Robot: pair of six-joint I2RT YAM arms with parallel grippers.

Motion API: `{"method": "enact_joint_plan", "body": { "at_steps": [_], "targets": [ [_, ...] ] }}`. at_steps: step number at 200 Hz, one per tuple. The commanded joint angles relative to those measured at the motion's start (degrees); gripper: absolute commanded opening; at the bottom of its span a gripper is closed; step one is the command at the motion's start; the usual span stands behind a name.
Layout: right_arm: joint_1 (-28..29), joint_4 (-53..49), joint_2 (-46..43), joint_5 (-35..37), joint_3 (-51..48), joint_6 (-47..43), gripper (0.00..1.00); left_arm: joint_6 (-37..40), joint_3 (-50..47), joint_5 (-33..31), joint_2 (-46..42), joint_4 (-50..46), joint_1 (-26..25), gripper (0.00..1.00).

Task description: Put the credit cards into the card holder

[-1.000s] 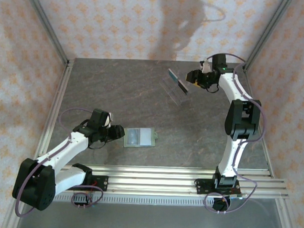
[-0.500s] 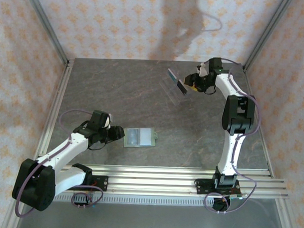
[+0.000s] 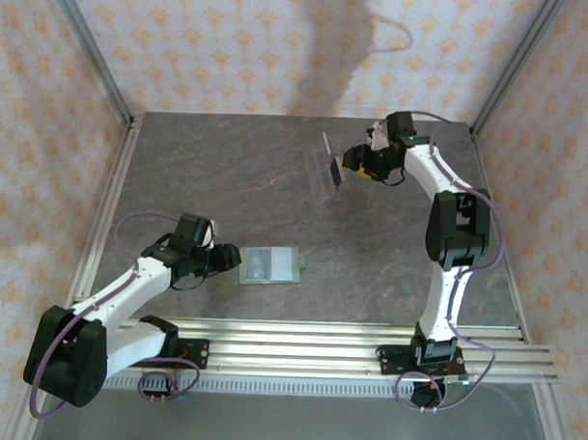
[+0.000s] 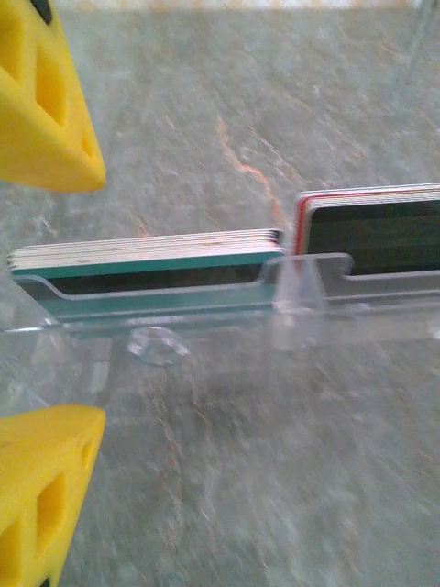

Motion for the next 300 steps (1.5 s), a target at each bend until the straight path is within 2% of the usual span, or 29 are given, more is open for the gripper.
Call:
{"method": "enact_joint_plan", "body": {
  "at_steps": [1,22,40,42,47,50,98,125,183,240,279,300],
  "targets": [
    [3.5,-4.5,-1.1,13.2,6.2,-3.7,0.63,-0.6,-0.4,0.6,0.8,2.0,0.3,0.51],
    [6.1,-5.8,1.3,22.4,11.9,-4.9,0.69,0.2,0.8,0.4,1.4,0.0,0.3,0.51],
    [7.7,-6.3,4.6,26.9,16.9,-6.4,0.75,-0.4,0.1,0.4,1.4,1.4,0.3,0.52],
    [7.9,-6.3,5.0,27.5,17.5,-6.4,0.76,-0.4,0.1,0.4,1.4,1.3,0.3,0.51],
    [8.3,-6.3,6.1,28.4,18.9,-6.6,0.96,-0.4,0.3,0.4,1.5,1.0,0.3,0.51],
    [8.4,-6.4,6.9,28.8,19.8,-6.8,1.0,-0.2,0.5,0.4,1.5,0.6,0.3,0.51],
    [9.6,-11.7,18.0,28.3,34.0,-8.3,0.99,-0.8,0.8,-0.6,0.7,-0.6,0.3,0.52],
    [9.7,-11.4,20.3,29.4,34.8,-9.4,0.99,-1.2,1.0,-1.3,0.9,-0.6,0.3,0.52],
    [9.7,-11.3,20.8,39.2,34.9,-9.4,0.99,-0.8,2.5,-1.2,2.5,-1.3,0.3,0.52],
    [9.8,-11.8,21.7,43.1,36.8,-10.0,0.99,0.6,3.0,-2.5,3.1,-3.7,0.3,0.52],
    [9.7,-14.3,23.5,36.8,39.8,-10.2,0.99,0.3,2.5,-2.3,3.6,-2.7,0.3,0.52],
    [9.7,-14.4,24.0,36.1,40.3,-9.8,0.98,0.3,2.3,-2.7,3.1,-3.3,0.3,0.52]
  ]
}}
